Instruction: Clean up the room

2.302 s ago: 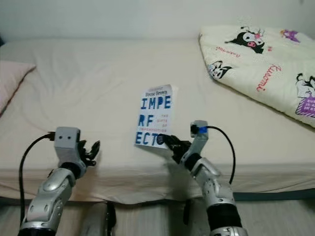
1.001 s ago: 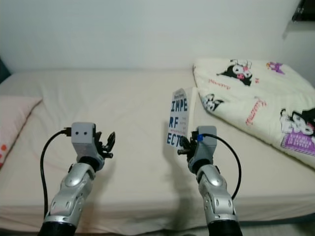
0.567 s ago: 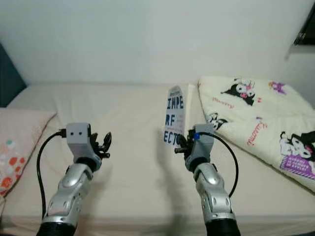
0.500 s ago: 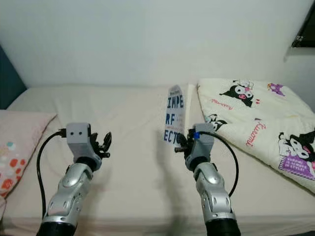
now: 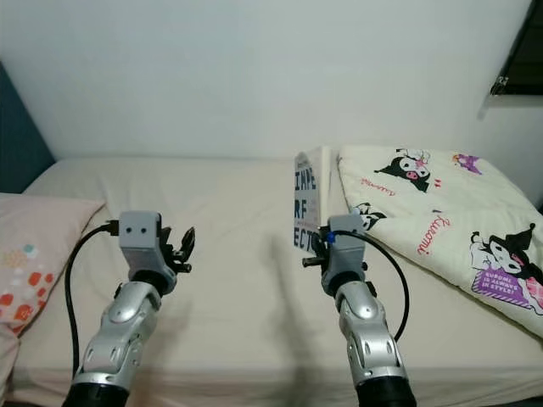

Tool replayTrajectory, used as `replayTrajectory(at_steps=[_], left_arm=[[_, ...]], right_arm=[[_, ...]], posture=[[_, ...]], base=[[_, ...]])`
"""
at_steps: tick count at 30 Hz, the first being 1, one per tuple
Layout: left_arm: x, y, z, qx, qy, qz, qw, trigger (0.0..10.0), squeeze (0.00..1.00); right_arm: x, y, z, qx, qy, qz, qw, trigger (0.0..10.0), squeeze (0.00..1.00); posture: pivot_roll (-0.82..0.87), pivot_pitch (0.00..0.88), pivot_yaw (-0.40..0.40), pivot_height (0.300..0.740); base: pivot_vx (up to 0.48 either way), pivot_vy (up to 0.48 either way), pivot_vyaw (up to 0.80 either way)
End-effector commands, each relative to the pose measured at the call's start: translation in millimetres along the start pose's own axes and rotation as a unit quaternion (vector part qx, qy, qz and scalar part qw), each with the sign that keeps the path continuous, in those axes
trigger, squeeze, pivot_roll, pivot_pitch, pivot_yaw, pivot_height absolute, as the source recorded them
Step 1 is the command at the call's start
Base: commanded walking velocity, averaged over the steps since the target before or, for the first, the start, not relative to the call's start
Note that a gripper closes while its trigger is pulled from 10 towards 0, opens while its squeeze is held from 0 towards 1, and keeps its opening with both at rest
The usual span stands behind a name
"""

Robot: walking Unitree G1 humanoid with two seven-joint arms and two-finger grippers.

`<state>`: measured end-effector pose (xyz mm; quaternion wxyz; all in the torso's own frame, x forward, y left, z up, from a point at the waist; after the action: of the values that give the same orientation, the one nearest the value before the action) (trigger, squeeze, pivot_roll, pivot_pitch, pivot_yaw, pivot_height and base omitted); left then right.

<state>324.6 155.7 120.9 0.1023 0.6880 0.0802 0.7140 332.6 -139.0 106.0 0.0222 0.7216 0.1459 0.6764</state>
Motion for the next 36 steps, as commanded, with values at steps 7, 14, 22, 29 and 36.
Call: replayTrajectory(at_steps=[7,14,22,29,36], left_arm=[[-2.4,-2.1,-3.4,0.006,-0.011,0.005,1.000,10.0,0.00],[-4.6,-5.5,-4.5,0.017,-0.025,0.007,1.000,10.0,0.00],[-5.6,-5.5,-5.2,0.016,-0.032,0.009,0.999,10.0,0.00],[-6.2,-5.3,-5.7,0.015,-0.040,0.010,0.999,10.0,0.00],[-5.6,-2.8,-3.3,0.004,-0.041,0.013,0.999,10.0,0.00]], right_arm=[[8.7,-3.4,4.3,0.006,0.020,0.004,1.000,10.0,0.00],[8.1,-3.0,5.8,-0.003,0.019,0.017,1.000,10.0,0.00],[7.8,0.0,7.5,-0.007,0.018,0.021,1.000,10.0,0.00],[7.0,-1.5,8.5,-0.002,0.017,0.024,1.000,10.0,0.00],[6.9,-4.0,8.9,0.003,0.018,0.027,0.999,10.0,0.00]], posture=[[0.04,0.003,-0.056,0.740],[0.05,0.009,-0.053,0.740],[0.05,0.013,-0.053,0.740],[0.05,0.010,-0.050,0.740],[0.05,0.002,-0.047,0.740]], base=[[0.000,-0.480,0.80],[0.000,-0.078,0.59],[0.000,0.000,0.00],[0.000,0.000,0.00],[0.000,0.239,0.00]])
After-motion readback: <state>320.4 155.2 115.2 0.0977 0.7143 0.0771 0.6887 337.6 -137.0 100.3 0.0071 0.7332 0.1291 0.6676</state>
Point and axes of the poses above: a point about 5 cm out from each wrist's last joint towards the gripper, its own z axis pointing out of the wrist towards the gripper, its own x axis along the axis of the wrist's last joint, y = z × x, the point moved 2 cm from there along z, pointing out of the wrist towards the gripper, and after that the axes turned 12 degrees about -z, right-handed, at the moved point
